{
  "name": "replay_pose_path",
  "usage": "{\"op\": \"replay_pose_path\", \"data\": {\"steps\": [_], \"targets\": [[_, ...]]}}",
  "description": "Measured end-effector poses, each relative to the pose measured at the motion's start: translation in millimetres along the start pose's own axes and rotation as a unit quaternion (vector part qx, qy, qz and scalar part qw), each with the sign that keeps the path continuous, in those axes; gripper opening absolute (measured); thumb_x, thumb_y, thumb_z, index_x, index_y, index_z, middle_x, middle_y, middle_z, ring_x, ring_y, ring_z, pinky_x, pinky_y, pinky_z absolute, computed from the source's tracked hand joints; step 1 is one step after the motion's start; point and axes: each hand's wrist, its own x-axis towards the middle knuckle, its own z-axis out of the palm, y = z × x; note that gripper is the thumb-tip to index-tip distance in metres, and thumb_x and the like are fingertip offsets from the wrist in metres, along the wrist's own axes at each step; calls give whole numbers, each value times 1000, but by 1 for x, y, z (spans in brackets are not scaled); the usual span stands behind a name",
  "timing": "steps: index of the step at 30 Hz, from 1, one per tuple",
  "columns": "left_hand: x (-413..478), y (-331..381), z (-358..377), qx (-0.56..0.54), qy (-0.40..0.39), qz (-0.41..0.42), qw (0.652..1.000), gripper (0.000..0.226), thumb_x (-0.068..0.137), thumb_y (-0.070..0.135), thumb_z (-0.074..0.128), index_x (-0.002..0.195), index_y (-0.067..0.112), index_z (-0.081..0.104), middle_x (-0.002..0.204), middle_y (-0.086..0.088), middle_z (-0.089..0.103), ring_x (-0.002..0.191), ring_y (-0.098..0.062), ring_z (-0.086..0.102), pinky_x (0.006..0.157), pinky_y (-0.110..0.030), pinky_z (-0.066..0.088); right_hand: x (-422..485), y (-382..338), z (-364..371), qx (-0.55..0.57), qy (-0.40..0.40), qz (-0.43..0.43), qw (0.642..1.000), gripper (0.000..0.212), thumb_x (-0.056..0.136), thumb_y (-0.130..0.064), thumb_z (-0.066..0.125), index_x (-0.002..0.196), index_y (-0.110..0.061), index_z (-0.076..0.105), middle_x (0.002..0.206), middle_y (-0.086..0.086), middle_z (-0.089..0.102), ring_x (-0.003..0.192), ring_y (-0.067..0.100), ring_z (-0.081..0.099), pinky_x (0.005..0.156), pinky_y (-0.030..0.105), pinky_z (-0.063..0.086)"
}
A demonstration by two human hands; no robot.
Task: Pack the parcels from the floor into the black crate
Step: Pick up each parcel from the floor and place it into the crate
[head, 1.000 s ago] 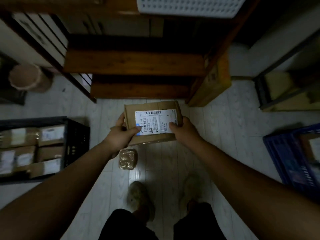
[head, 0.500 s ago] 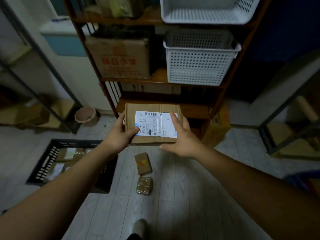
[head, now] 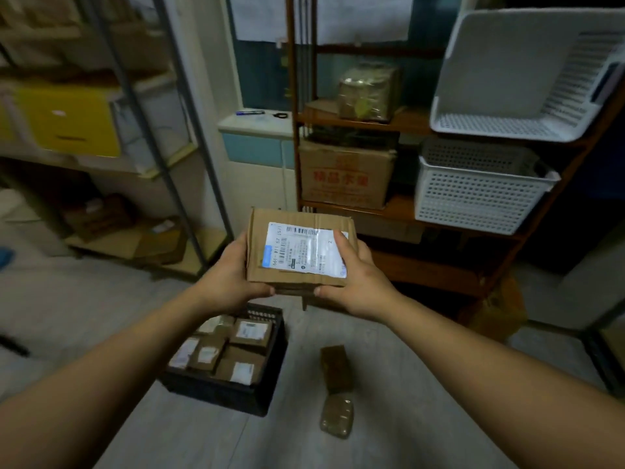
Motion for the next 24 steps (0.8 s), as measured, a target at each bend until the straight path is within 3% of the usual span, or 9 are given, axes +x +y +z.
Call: {"op": "replay_pose_path", "data": {"steps": [2, 4, 6, 8, 12, 17, 20, 24], "targets": [[-10, -21, -39, 17, 18, -1, 1000, 101, 62, 4, 81, 142, 28, 23, 126, 16, 52, 114, 3, 54, 103, -33, 46, 17, -33, 29, 1, -2, -11, 1000, 107, 77, -39, 75, 151, -39, -3, 157, -6, -4, 143, 22, 23, 111, 29, 27], [-17, -44, -74, 36, 26, -16, 999, 116, 66, 2, 80, 149, 30, 5, 135, 16, 41, 120, -2, 47, 103, -25, 42, 32, -61, 55, -1, -8, -14, 1000, 106, 77, -41, 75, 150, -40, -2, 158, -6, -4, 143, 24, 23, 112, 32, 28], [-21, -69, -102, 90, 19, -27, 995, 118, 65, 16, 81, 150, 32, 2, 142, 9, 34, 129, -9, 39, 109, -30, 36, 44, -84, 78, 0, -21, -10, 1000, 106, 78, -41, 74, 150, -41, -3, 158, -7, -4, 142, 25, 24, 112, 34, 30], [-22, -90, -124, 130, 4, -32, 991, 112, 60, 33, 78, 149, 36, 10, 146, 1, 36, 132, -16, 39, 111, -39, 35, 56, -100, 96, 0, -35, -7, 999, 105, 79, -41, 73, 149, -42, -5, 157, -8, -2, 141, 26, 26, 111, 36, 32], [-14, -126, -152, 130, -6, -51, 990, 111, 54, 49, 72, 148, 40, 13, 146, 2, 38, 131, -16, 41, 108, -43, 38, 85, -116, 125, 2, -56, -1, 998, 104, 80, -40, 72, 148, -45, -6, 155, -8, 3, 139, 25, 29, 110, 37, 37], [22, -167, -176, 134, -14, -59, 989, 105, 67, 29, 78, 148, 38, 12, 146, -1, 36, 132, -19, 39, 109, -42, 36, 140, -120, 155, -1, -74, 15, 997, 105, 78, -47, 71, 148, -45, -7, 157, -7, 0, 140, 26, 27, 110, 39, 37], [55, -195, -190, 163, -4, -74, 984, 102, 73, 26, 77, 149, 35, 10, 150, -4, 26, 134, -22, 33, 110, -36, 32, 186, -120, 174, 6, -80, 23, 997, 106, 76, -55, 69, 149, -43, -8, 158, -8, -2, 143, 25, 21, 113, 40, 33], [95, -238, -218, 172, -9, -113, 979, 102, 73, 26, 77, 150, 32, 10, 152, -5, 20, 136, -24, 29, 110, -35, 29, 249, -128, 201, 35, -92, 28, 995, 101, 79, -53, 68, 151, -39, -2, 158, -5, 1, 142, 23, 24, 110, 33, 30]]}}
